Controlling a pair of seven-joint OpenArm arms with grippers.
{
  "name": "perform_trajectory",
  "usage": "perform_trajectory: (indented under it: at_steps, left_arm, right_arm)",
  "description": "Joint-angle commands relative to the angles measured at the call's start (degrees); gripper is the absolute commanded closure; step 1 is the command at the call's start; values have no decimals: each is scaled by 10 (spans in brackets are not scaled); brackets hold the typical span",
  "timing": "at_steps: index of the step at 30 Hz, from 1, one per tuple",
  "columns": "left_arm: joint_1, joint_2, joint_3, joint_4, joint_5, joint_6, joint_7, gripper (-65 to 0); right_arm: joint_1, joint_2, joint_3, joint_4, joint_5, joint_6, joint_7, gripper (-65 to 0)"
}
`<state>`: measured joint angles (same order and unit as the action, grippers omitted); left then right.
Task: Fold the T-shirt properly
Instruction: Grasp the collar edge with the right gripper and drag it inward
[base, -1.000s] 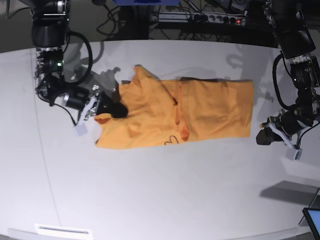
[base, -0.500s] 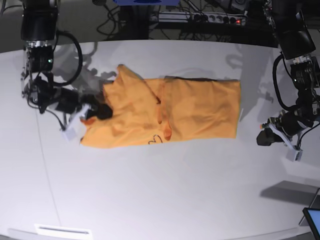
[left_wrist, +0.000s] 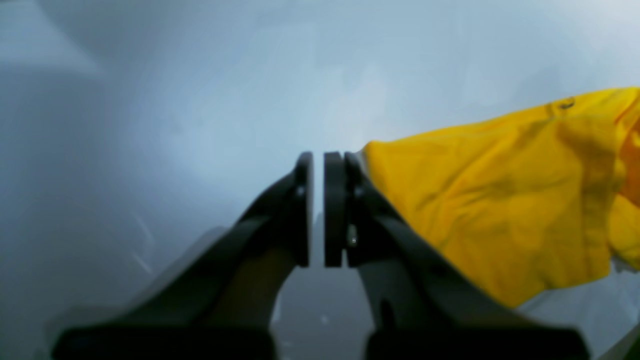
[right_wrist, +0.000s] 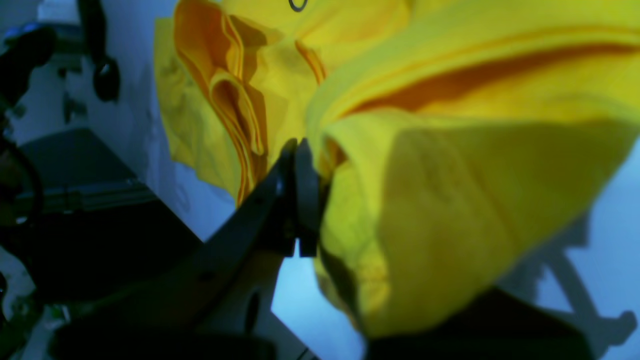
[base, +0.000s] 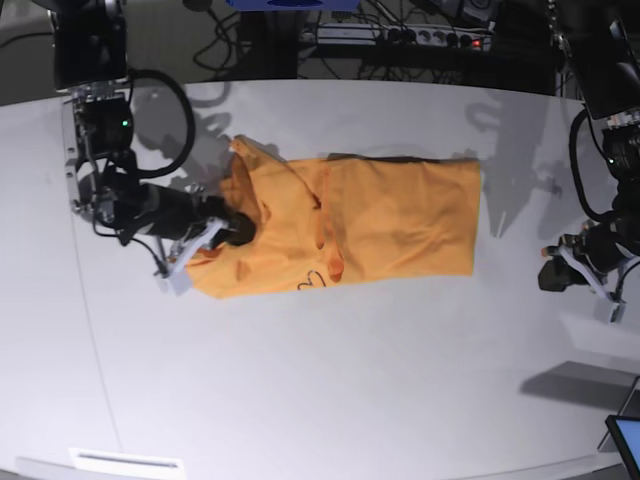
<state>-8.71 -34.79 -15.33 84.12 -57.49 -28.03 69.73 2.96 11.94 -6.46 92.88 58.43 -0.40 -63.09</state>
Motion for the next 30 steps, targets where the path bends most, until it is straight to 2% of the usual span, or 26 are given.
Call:
perform_trajectory:
  at_steps: [1,3,6,10,14,17,19,27,30]
  left_arm:
    - [-6,-18,-6,7,-6,-1,-9,-42]
    - [-5,-19,-4,10,20,-1,-9,-42]
    - [-3,-16,-4,10,90,-1,-9,-42]
    - [-2,-5,-4,5,169,-1,-8,-42]
    - [19,-2,-9,5,219,-1,-9,-42]
    - [26,-5,-9,5,225,-1,-9,-42]
    - [33,-7,-9,5,225,-1,-9,-42]
    - [43,-15,-9,5,225,-1,-7,-42]
    - [52,-22,-8,5,225,-1,-8,-42]
  right_arm:
    - [11,0,-8,18,10,-9,5,-4]
    - [11,-1,-24,30,-2,-31,5,-4]
    - [11,-10,-52,58,-25,-74,5,-4]
    - [11,-14,-78,91,-54,-109,5,-4]
    - [14,-14,-116,120,-63,-183,5,-4]
    - [17,-14,-135,131,-63,-234,5,-3]
    - [22,-14,-149,132,-63,-251,5,-3]
    - [23,-14,-162,160,-66,-264,2,-3]
    - [24,-14,-168,179,-66,-317,0,-3]
